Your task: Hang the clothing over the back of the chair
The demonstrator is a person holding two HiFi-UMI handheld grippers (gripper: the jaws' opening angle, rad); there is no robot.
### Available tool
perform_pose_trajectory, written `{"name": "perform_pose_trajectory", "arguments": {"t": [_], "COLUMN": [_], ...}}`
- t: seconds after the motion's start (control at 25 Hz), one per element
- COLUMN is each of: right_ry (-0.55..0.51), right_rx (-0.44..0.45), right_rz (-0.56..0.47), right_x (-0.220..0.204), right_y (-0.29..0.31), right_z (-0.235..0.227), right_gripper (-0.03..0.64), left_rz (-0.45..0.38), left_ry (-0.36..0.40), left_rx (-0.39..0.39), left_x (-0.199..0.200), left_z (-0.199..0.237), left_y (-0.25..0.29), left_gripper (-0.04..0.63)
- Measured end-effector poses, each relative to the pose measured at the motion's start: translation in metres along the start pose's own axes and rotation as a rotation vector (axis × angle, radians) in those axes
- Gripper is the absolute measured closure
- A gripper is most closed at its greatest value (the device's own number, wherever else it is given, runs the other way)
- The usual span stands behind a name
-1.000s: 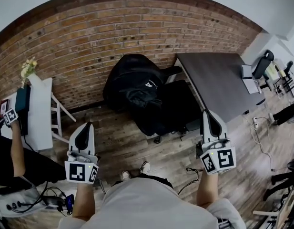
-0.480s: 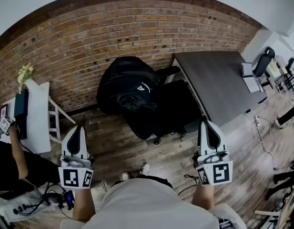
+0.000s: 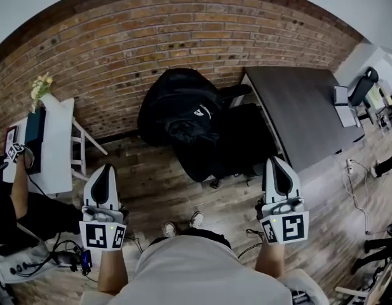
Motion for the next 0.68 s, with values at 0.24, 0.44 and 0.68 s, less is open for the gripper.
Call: {"name": "perform_pose_trajectory", "arguments": {"t": [0.24,0.44,0.68], "right_ry": [0.008,0.000,-0.012], "right_rx": [0.033,0.046,0.049], "right_rz": [0.008,0.011,0.010], "right_x": [-0.004,-0.003,0.003], "right_y": [0.010,0.012,0.016], "right_z": [0.016,0.026,0.028], "right_gripper": [0.598,0.598,0.598], "left_rz": [0.011,0.013,0.010], "left_ry": [0.009,0.007,0.001], "left_rx": [0.026,0.034,0.031], "left_x": [0.002,0.002,0.004], "left_z": [0.011,0.017,0.019], "left_y": [-0.013,-0.020,-0.018], "left_gripper": [0.569,0.569,0.569]}}
Point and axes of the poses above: the fingertips, and each gripper's own axes: y forward along the fingers, z to its left, x out of its top, the point moved 3 cm from there along -y, backward along the fingers, and after that the axes turned 14 degrees about -z, right-handed, at the moved point
